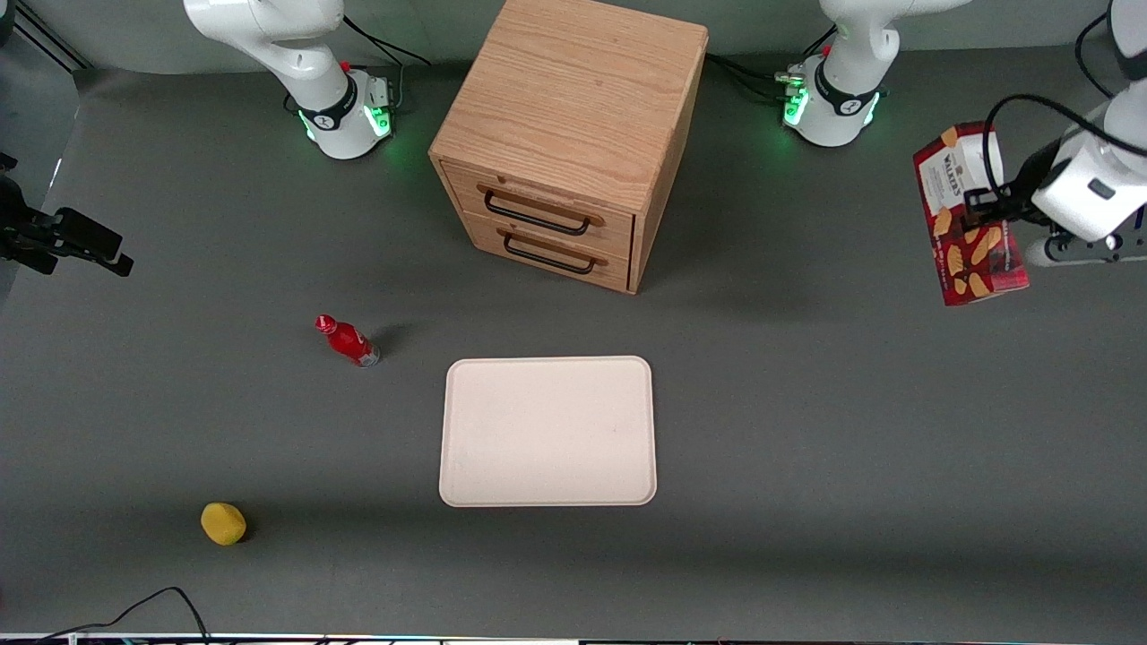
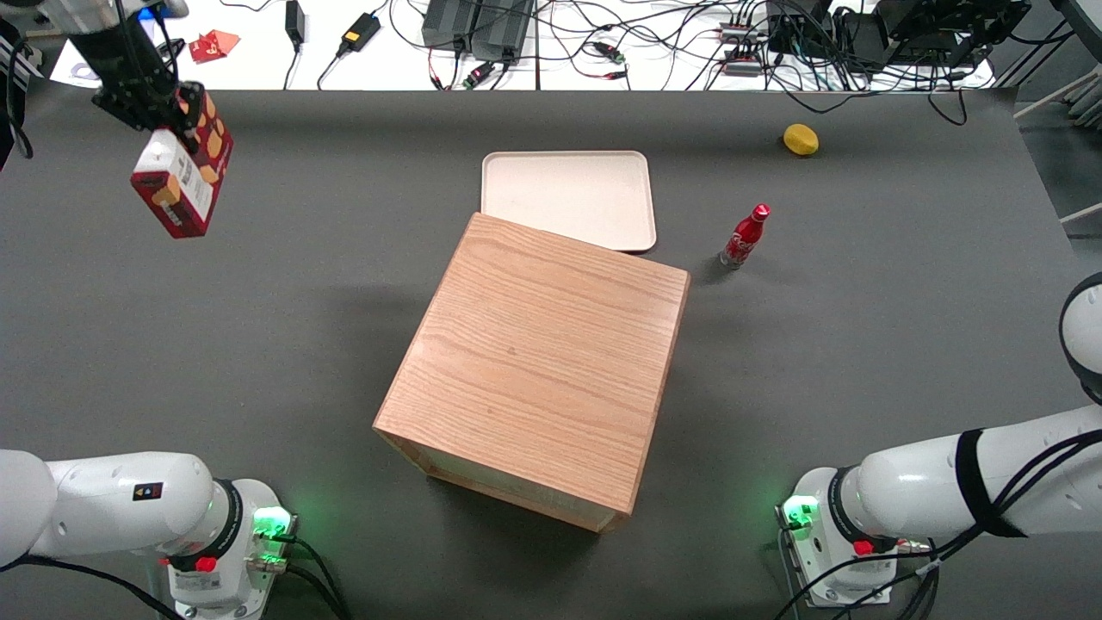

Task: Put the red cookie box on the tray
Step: 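Carry the held cookie box over to the cream tray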

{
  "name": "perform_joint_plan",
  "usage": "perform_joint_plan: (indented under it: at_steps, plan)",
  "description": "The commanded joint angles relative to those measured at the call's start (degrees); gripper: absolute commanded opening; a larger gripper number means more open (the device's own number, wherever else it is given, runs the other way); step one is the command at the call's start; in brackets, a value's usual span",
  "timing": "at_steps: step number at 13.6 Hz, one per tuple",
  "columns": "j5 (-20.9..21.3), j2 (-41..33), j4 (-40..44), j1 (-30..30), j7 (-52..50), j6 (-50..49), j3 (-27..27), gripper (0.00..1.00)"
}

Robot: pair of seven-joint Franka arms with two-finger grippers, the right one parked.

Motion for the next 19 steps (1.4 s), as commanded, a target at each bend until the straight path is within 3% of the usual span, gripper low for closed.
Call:
perform_joint_plan:
  at_steps: [1, 4, 8, 13, 19]
  plan:
    - [-1.89, 2.47, 6.28, -0.28, -2.42, -3.01, -1.36, 0.00]
    - [-6.03, 6.85, 10.58, -0.46, -15.39, -1.18, -7.49, 0.00]
    - [-5.34, 17.04, 17.26, -2.99, -35.52, 8.73, -16.91, 0.00]
    - [7.73, 29.87, 24.02, -14.06, -51.09, 17.28, -17.19, 0.00]
    - [20.23, 43.94, 33.80, -23.04, -55.87, 21.23, -16.49, 0.00]
